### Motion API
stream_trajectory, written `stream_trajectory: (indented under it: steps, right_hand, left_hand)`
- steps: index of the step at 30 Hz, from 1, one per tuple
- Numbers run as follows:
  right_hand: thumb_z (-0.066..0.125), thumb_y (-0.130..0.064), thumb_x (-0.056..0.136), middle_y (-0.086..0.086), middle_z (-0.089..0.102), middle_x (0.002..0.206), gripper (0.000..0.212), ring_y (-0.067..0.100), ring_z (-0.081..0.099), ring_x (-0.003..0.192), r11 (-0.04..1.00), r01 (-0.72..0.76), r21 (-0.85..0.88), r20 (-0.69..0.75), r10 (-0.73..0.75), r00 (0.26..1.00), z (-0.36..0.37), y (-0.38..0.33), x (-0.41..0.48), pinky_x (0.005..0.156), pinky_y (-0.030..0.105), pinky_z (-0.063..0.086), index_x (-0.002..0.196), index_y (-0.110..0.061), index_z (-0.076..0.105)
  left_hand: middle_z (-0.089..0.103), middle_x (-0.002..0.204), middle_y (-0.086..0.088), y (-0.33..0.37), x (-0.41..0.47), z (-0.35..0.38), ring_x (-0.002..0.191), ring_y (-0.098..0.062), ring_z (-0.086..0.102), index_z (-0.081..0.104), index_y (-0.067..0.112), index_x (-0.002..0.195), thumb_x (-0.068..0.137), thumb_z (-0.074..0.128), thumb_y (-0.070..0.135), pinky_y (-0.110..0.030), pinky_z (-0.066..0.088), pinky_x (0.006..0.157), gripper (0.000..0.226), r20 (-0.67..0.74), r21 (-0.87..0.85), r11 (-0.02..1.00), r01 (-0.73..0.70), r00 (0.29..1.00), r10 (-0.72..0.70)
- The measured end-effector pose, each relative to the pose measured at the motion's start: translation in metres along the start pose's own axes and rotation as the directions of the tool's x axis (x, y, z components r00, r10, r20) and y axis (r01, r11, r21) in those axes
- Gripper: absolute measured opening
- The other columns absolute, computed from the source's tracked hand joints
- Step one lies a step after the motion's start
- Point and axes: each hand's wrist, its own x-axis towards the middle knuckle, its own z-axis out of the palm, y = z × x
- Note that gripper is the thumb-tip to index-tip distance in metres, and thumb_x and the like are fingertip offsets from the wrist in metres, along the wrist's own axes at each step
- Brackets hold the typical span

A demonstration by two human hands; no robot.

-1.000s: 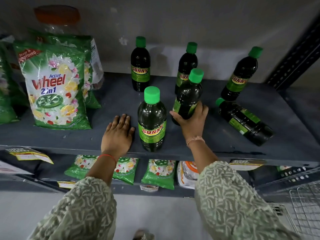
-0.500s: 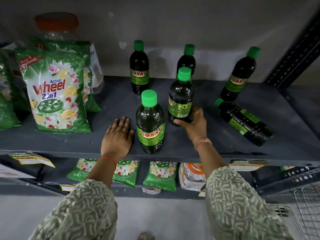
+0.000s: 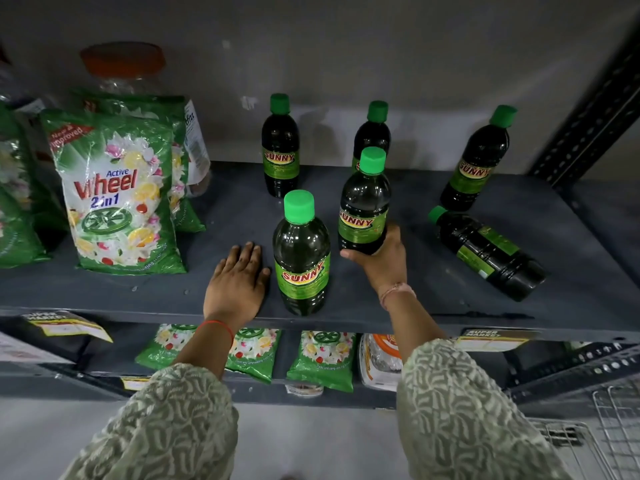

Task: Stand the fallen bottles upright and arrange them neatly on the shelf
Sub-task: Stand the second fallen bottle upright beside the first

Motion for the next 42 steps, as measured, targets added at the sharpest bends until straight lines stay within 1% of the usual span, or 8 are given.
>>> stream_trajectory:
  steps: [5, 20, 26, 29, 33, 36, 38, 42]
  right_hand:
    - [0.080, -0.006, 0.062, 0.016, 0.060, 0.119, 0.064, 0.027, 0.055, 0.110, 1.000, -0.002, -0.027, 0.102, 0.005, 0.995, -0.016, 0.002, -0.004, 0.081, 0.023, 0.038, 0.116, -0.003, 0.046]
    - [0.077, -0.008, 0.067, 0.011, 0.057, 0.120, 0.066, 0.016, 0.052, 0.105, 0.993, 0.070, -0.098, 0.296, -0.038, 0.954, -0.048, 0.013, -0.073, 0.085, 0.022, 0.037, 0.123, -0.005, 0.042]
    - [0.083, -0.017, 0.055, 0.011, 0.052, 0.132, 0.093, 0.024, 0.048, 0.122, 0.999, 0.010, -0.043, 0.364, 0.006, 0.931, -0.052, 0.012, -0.076, 0.105, 0.041, 0.039, 0.133, -0.008, 0.033]
    - [0.083, -0.017, 0.061, 0.008, 0.023, 0.153, 0.106, 0.015, 0.022, 0.138, 0.998, 0.056, -0.028, 0.250, -0.047, 0.967, -0.072, 0.006, -0.077, 0.112, 0.029, 0.021, 0.143, -0.013, 0.016]
    - [0.070, -0.040, 0.074, 0.013, 0.017, 0.155, 0.080, 0.028, 0.017, 0.142, 0.835, 0.276, -0.475, 0.002, -0.313, 0.950, -0.125, -0.005, -0.041, 0.116, 0.037, 0.017, 0.138, -0.010, 0.033]
    - [0.065, -0.064, 0.066, 0.017, 0.024, 0.152, 0.098, 0.037, 0.020, 0.138, 0.599, 0.071, -0.798, 0.078, -0.014, 0.997, -0.157, -0.001, 0.005, 0.115, 0.046, 0.021, 0.140, -0.013, 0.027]
    - [0.066, -0.073, 0.051, 0.014, 0.032, 0.148, 0.112, 0.037, 0.032, 0.133, 0.497, -0.023, -0.868, 0.106, 0.231, 0.967, -0.169, 0.003, 0.025, 0.109, 0.047, 0.031, 0.141, -0.020, 0.024]
    - [0.079, -0.057, 0.047, 0.010, 0.056, 0.130, 0.098, 0.034, 0.052, 0.116, 0.526, -0.094, -0.845, 0.070, 0.283, 0.956, -0.170, 0.014, 0.040, 0.097, 0.045, 0.045, 0.130, -0.023, 0.040]
  left_hand:
    - [0.011, 0.157, -0.002, 0.000, 0.000, 0.000, 0.145, -0.021, 0.006, 0.013, 0.016, 0.145, 0.096, 0.025, 0.034, -0.036, 0.009, 0.119, 0.053, 0.008, -0.002, 1.000, -0.005, 1.000, 0.005]
    - [0.012, 0.157, -0.010, 0.007, -0.011, -0.004, 0.144, -0.028, 0.008, 0.014, 0.009, 0.144, 0.097, 0.024, 0.028, -0.042, 0.009, 0.118, 0.051, 0.041, -0.008, 1.000, -0.020, 0.999, 0.021]
    - [0.013, 0.157, -0.007, 0.009, -0.023, -0.001, 0.144, -0.026, 0.008, 0.014, 0.013, 0.144, 0.097, 0.024, 0.027, -0.040, 0.009, 0.118, 0.051, 0.021, -0.018, 0.999, -0.033, 0.999, 0.033]
    - [0.014, 0.157, -0.006, 0.009, -0.024, 0.001, 0.144, -0.026, 0.009, 0.016, 0.013, 0.144, 0.096, 0.025, 0.027, -0.041, 0.010, 0.118, 0.051, 0.016, -0.030, 0.999, -0.024, 1.000, 0.024]
    - [0.014, 0.157, -0.005, 0.014, -0.025, 0.004, 0.145, -0.026, 0.009, 0.016, 0.014, 0.144, 0.096, 0.024, 0.028, -0.041, 0.010, 0.118, 0.051, -0.011, -0.032, 0.999, 0.009, 1.000, -0.009]
    - [0.013, 0.157, -0.004, 0.015, -0.027, 0.005, 0.145, -0.025, 0.008, 0.015, 0.014, 0.144, 0.096, 0.024, 0.028, -0.040, 0.009, 0.118, 0.051, -0.012, -0.028, 0.999, 0.019, 1.000, -0.019]
    - [0.013, 0.157, -0.004, 0.016, -0.028, 0.004, 0.145, -0.025, 0.008, 0.015, 0.014, 0.144, 0.096, 0.024, 0.028, -0.040, 0.009, 0.118, 0.050, -0.016, -0.030, 0.999, 0.024, 1.000, -0.025]
    - [0.014, 0.157, -0.006, 0.020, -0.027, 0.005, 0.145, -0.026, 0.008, 0.015, 0.014, 0.144, 0.096, 0.024, 0.025, -0.041, 0.009, 0.118, 0.050, -0.017, -0.033, 0.998, 0.053, 0.998, -0.054]
